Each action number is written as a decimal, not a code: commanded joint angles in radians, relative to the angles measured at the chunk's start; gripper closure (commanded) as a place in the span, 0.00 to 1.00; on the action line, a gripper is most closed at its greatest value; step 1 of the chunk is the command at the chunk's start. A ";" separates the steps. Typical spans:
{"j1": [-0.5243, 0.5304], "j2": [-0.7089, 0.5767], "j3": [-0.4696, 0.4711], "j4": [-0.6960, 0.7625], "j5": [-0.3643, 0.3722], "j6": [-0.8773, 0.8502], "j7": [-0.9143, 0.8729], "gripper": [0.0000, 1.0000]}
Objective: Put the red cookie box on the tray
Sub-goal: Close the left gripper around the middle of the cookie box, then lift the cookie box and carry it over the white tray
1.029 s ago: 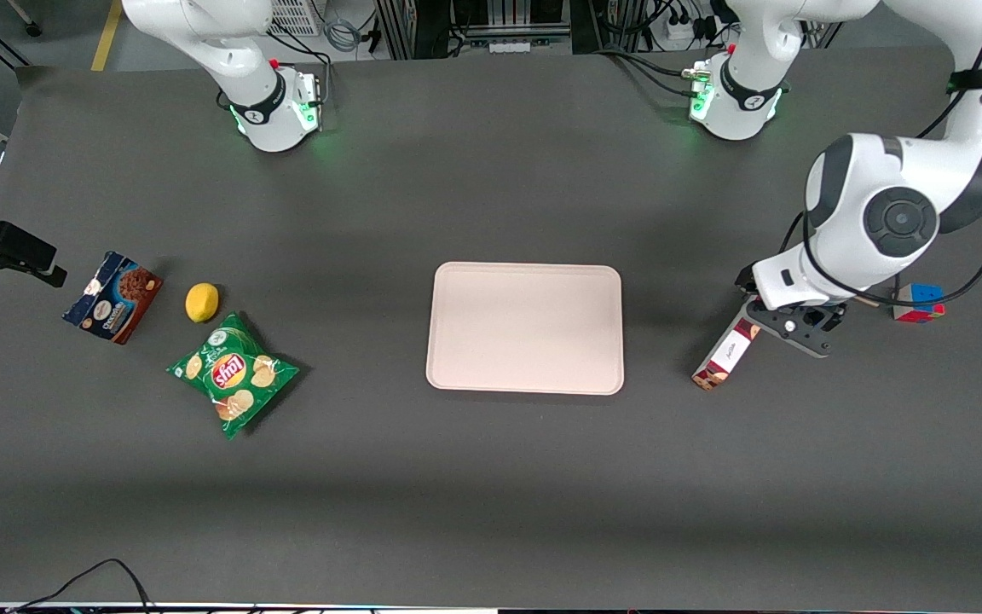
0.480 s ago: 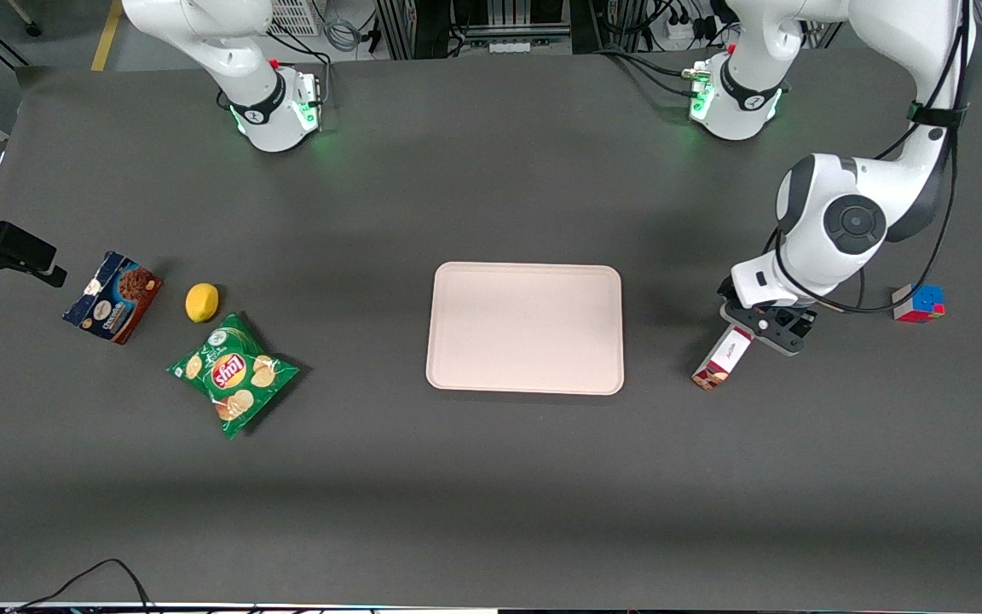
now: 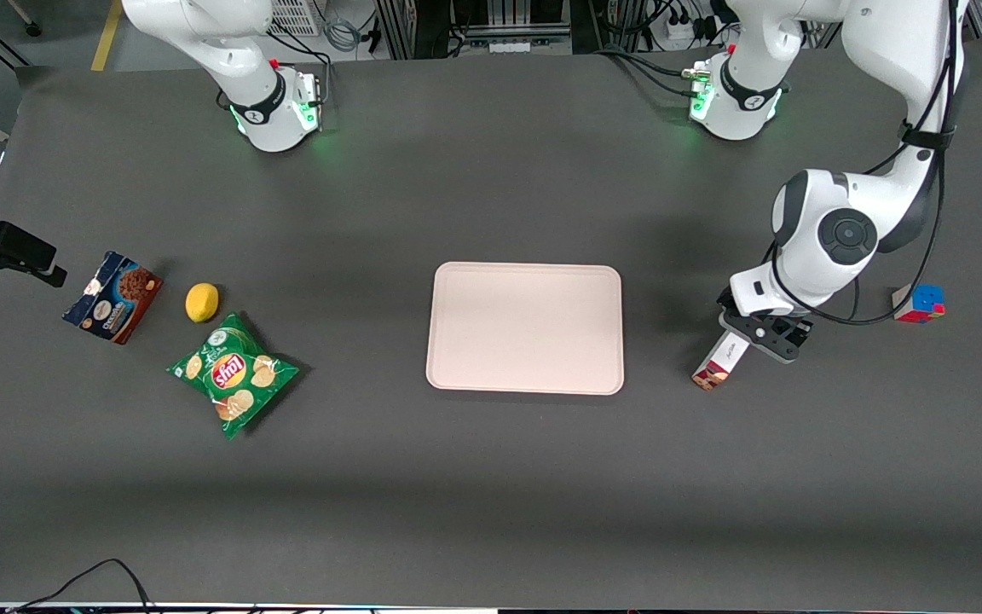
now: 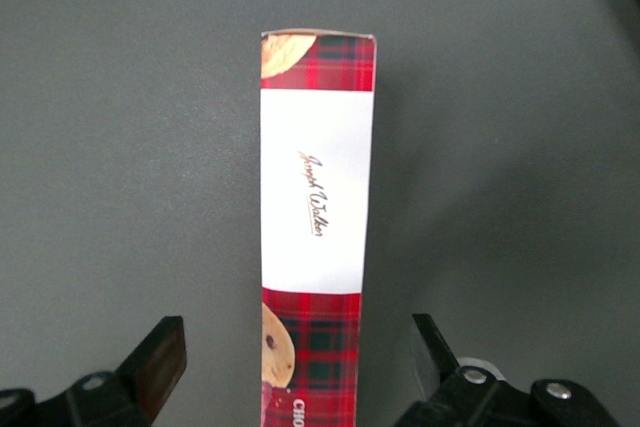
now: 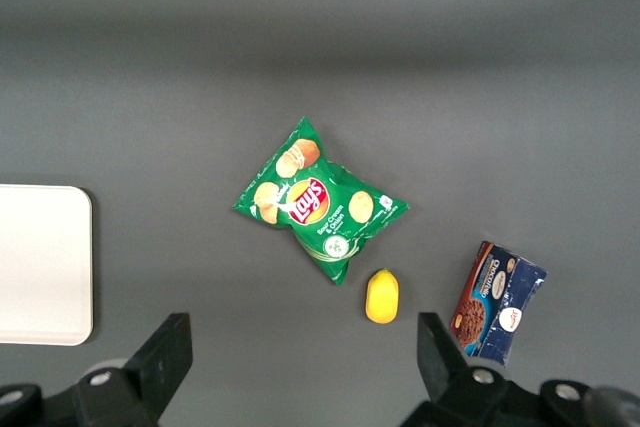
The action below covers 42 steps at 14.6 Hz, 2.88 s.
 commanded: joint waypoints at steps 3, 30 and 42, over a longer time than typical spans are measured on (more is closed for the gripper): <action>-0.002 0.026 0.009 -0.017 -0.001 0.042 0.046 0.00; -0.002 -0.179 0.020 0.378 -0.008 -0.607 0.040 1.00; -0.049 -0.189 -0.105 0.470 -0.148 -0.725 -0.532 1.00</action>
